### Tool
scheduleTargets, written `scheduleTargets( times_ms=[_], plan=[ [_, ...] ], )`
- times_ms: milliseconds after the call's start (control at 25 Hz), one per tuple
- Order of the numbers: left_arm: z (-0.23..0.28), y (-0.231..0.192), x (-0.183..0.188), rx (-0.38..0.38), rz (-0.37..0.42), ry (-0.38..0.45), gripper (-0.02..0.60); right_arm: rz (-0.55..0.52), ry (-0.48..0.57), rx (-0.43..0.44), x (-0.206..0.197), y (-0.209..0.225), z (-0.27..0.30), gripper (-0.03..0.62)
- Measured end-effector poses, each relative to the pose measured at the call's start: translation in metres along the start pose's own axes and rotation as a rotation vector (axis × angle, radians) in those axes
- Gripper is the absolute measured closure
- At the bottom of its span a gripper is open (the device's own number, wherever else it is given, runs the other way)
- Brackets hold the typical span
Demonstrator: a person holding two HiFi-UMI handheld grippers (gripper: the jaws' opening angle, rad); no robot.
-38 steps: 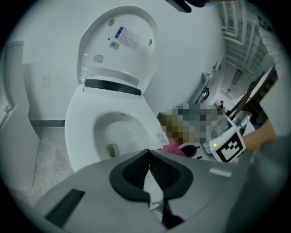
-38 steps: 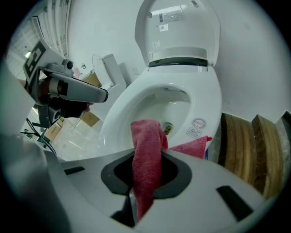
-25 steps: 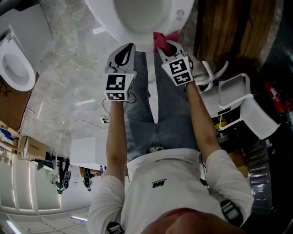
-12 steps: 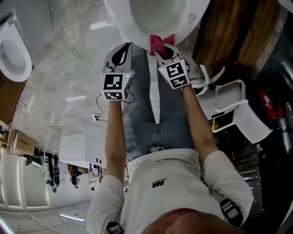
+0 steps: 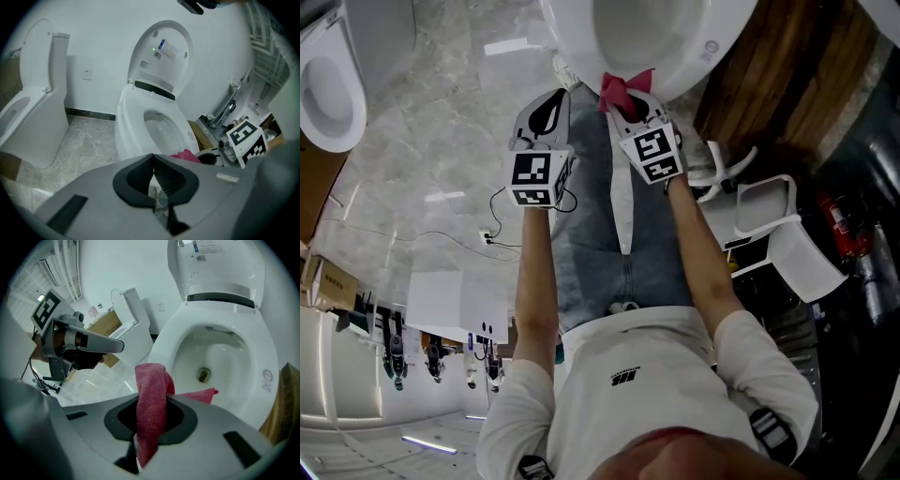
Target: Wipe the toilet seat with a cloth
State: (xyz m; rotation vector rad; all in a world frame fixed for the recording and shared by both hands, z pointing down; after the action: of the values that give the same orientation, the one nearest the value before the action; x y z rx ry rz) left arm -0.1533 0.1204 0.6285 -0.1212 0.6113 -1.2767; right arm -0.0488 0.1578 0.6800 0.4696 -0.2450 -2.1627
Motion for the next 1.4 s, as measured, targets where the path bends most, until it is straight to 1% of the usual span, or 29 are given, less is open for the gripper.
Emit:
scheduleTargets(
  times_ms=[360,480,640,840,1080,1200,1400],
  plan=[
    [-0.005,-0.015,0.008,0.015,-0.024,0.019,0.571,-0.029,0.010,0.024,0.030,-0.008,0.011,0.546],
    [-0.006,-0.020,0.014,0.016,-0.037,0.024,0.571,-0.031,0.020,0.029,0.041,-0.008,0.013,0.546],
    [-0.007,-0.031,0.024,0.022,-0.035,0.031,0.571,-0.032,0.041,0.038,0.061,-0.005,0.017,0.546],
    [-0.009,-0.041,0.038,0.032,-0.040,0.040,0.571,-0.030,0.072,0.040,0.091,0.006,0.020,0.546],
    [-0.007,-0.055,0.059,0.046,-0.049,0.054,0.571,-0.015,0.118,0.016,0.133,0.028,0.025,0.546],
    [-0.007,-0.060,0.069,0.054,-0.061,0.056,0.571,-0.025,0.129,0.015,0.150,0.036,0.027,0.546],
    [-0.005,-0.063,0.090,0.068,-0.058,0.083,0.571,-0.054,0.142,0.022,0.175,0.047,0.027,0.546]
  ],
)
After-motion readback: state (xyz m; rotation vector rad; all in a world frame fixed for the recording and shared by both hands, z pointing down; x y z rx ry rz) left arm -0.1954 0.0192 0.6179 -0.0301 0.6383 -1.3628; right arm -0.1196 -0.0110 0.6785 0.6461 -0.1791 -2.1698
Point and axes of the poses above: the fingertips, and each gripper's own axes: z forward along the fingers, y to its right, x out of its top, the point moved 2 cm from there along -z, backward along the fingers, and after that the axes turned 14 degrees about -y, right-handed, at the moved point
